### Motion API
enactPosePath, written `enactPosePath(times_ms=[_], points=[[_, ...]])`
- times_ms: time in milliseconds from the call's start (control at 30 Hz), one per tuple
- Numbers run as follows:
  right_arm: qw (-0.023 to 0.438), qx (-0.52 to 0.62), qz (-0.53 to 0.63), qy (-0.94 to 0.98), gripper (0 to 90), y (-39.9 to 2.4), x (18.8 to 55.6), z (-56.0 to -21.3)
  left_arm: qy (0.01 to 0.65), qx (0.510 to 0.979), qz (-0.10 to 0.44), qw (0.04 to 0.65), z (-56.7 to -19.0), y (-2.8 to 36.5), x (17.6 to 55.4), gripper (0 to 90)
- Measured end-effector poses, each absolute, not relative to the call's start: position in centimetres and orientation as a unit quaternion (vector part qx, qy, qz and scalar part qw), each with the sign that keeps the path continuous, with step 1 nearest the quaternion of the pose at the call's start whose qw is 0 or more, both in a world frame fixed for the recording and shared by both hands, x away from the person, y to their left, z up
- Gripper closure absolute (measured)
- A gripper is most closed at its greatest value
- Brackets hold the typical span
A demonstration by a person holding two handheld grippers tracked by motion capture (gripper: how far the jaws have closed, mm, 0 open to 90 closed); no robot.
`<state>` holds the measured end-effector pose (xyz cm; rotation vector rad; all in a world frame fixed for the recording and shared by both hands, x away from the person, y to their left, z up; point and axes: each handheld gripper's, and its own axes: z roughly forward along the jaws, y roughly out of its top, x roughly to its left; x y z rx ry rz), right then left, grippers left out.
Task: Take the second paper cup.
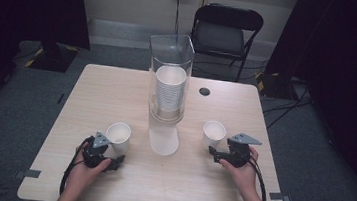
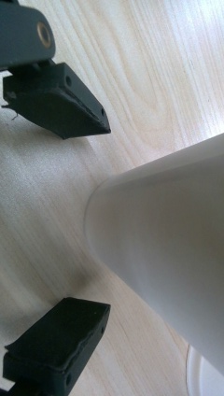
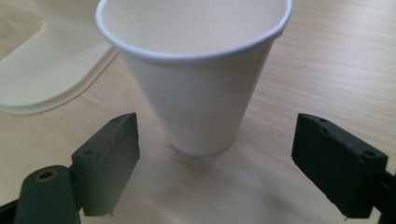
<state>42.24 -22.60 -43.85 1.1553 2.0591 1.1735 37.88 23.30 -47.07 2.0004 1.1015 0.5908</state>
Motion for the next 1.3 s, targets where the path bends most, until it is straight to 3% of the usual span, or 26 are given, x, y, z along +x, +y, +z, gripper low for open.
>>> enactPosePath(times_ms=[1300], points=[[0.210,0.411,0.421,0.780,14.2,-28.2,36.7,-44.9,0.432,0.784,0.232,0.382,-47.1,23.3,37.9,11.9]])
